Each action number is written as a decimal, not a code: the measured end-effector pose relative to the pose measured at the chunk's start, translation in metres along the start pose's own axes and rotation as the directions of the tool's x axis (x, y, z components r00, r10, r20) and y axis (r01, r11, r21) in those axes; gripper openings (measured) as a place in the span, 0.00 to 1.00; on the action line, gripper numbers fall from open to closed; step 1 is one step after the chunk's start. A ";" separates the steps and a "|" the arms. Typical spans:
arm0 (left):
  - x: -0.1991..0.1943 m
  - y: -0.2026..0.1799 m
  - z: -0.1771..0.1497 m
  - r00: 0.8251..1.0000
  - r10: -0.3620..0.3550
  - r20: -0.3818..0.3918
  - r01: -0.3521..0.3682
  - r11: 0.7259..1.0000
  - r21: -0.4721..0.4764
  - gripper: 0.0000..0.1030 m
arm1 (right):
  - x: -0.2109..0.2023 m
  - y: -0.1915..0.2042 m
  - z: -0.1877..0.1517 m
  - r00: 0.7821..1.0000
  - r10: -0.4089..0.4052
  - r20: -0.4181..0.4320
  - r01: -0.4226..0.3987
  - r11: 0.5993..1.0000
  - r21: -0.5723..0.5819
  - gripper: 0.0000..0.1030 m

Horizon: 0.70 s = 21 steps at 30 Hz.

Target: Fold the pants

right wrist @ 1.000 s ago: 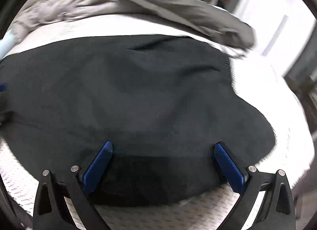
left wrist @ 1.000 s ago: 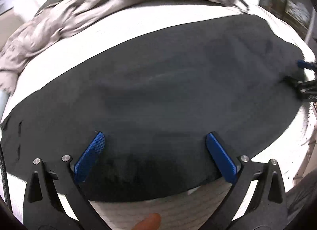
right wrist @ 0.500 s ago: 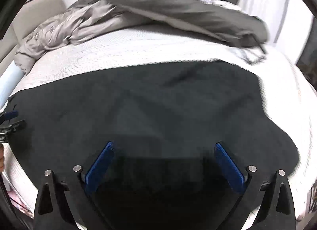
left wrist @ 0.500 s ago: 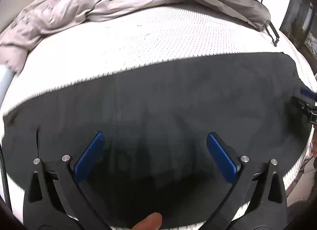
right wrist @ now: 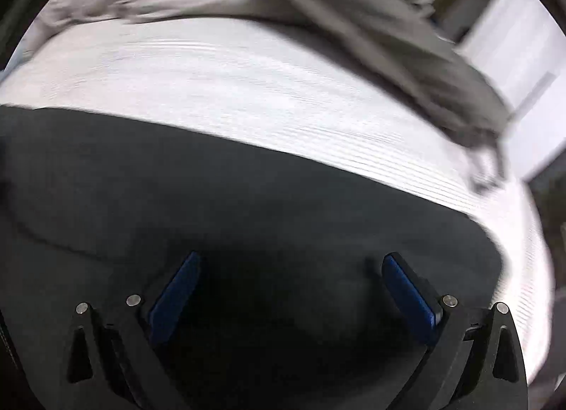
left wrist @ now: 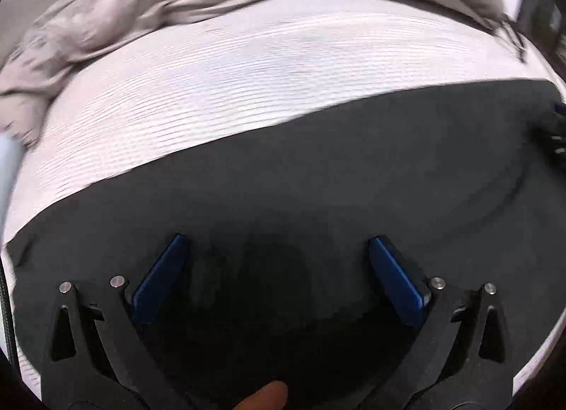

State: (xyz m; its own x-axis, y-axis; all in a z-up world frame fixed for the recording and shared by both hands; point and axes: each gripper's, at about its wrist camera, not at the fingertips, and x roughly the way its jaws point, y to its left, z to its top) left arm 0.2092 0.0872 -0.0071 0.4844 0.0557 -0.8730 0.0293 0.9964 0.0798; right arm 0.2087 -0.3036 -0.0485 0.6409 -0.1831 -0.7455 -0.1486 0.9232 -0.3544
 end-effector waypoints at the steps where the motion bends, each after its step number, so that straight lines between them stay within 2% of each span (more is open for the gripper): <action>1: -0.001 0.015 -0.002 1.000 -0.009 0.001 0.009 1.000 -0.020 1.00 | 0.002 -0.017 -0.005 1.000 -0.011 -0.006 0.011 0.999 0.034 0.99; 4: -0.003 0.058 -0.007 0.998 0.055 -0.003 -0.055 0.995 -0.085 1.00 | 0.010 -0.066 -0.025 0.997 -0.063 -0.052 0.070 0.986 0.152 0.99; 5: -0.004 0.067 -0.007 0.999 0.054 -0.006 -0.055 0.993 -0.101 1.00 | 0.010 -0.078 -0.032 0.996 -0.064 -0.065 0.076 0.977 0.201 0.99; 8: -0.011 0.075 -0.004 0.997 0.076 -0.005 -0.076 0.990 -0.123 0.99 | -0.004 -0.074 -0.032 0.997 -0.056 -0.043 0.065 0.972 0.226 0.99; 12: -0.024 0.041 0.017 0.998 0.012 0.064 -0.006 0.997 -0.083 0.99 | -0.042 -0.029 -0.016 0.998 0.022 0.053 -0.031 0.984 0.174 0.99; 14: -0.017 0.009 0.039 0.998 -0.025 0.061 0.028 0.998 -0.052 0.99 | -0.057 0.013 0.000 0.990 0.112 0.086 -0.122 0.984 0.131 0.99; 17: 0.005 -0.037 0.066 0.994 -0.095 0.044 0.096 0.995 -0.016 0.99 | -0.056 0.062 0.027 0.972 0.219 0.088 -0.225 0.972 0.071 0.99; 19: 0.026 -0.065 0.071 0.996 -0.088 0.007 0.088 0.996 0.004 0.99 | -0.043 0.093 0.042 0.963 0.264 0.055 -0.268 0.960 0.079 0.99; 21: 0.044 -0.074 0.072 1.000 -0.018 -0.013 0.018 1.000 0.016 1.00 | -0.025 0.118 0.053 0.966 0.257 0.016 -0.258 0.965 0.055 0.97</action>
State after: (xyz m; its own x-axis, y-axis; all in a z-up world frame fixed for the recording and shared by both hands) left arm 0.2915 0.0108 -0.0172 0.4723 0.0384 -0.8806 0.0524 0.9961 0.0715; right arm 0.2154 -0.1719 -0.0418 0.5935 0.0660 -0.8021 -0.2668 0.9564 -0.1186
